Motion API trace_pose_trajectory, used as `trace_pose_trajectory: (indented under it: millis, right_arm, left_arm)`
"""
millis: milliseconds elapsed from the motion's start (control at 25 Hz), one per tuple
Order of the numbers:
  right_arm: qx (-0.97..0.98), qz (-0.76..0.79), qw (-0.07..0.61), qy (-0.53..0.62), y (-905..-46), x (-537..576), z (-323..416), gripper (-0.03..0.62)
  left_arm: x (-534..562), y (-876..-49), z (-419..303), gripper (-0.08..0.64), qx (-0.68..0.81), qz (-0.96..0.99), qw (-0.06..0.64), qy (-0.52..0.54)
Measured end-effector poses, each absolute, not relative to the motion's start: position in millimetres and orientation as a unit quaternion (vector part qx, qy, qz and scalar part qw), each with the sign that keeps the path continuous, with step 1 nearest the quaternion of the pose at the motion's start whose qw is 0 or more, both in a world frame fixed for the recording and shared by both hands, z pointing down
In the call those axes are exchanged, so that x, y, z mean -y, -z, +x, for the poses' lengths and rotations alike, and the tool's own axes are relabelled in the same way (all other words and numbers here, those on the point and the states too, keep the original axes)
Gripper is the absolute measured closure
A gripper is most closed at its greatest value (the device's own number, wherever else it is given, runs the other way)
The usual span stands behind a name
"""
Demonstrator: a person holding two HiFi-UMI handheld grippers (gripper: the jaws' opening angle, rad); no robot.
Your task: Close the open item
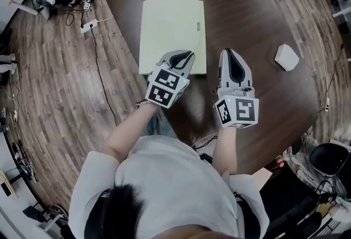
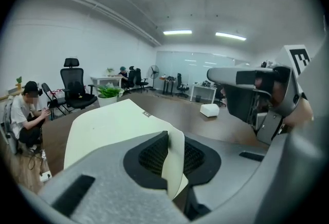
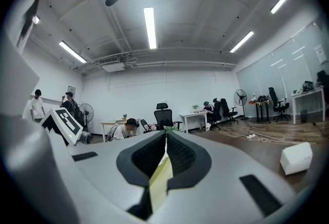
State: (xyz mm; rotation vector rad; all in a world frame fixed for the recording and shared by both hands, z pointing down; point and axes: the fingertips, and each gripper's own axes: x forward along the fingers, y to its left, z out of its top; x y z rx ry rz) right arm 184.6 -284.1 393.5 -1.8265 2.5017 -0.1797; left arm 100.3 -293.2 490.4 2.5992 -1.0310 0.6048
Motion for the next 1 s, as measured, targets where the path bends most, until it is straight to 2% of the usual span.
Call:
trace_pose_trajectory:
  millis: [320, 720, 1000]
  right_arm:
    - [-0.802, -0.593, 0.016, 0.069, -404, 286, 193, 0.578]
    - [-0.8, -0.595, 0.016, 0.077, -414, 292, 200, 0.578]
    - [-0.8, -0.595, 0.018, 0.079, -416, 294, 200, 0.578]
  left_arm:
    - [293, -536, 122, 0.545, 0.328, 0.887, 0.129, -0.297]
    - [287, -567, 133, 0.538, 0.276, 0.862, 0.054, -0.421]
    - [286, -580, 136, 0.525, 0.245, 0.851, 0.068, -0.46]
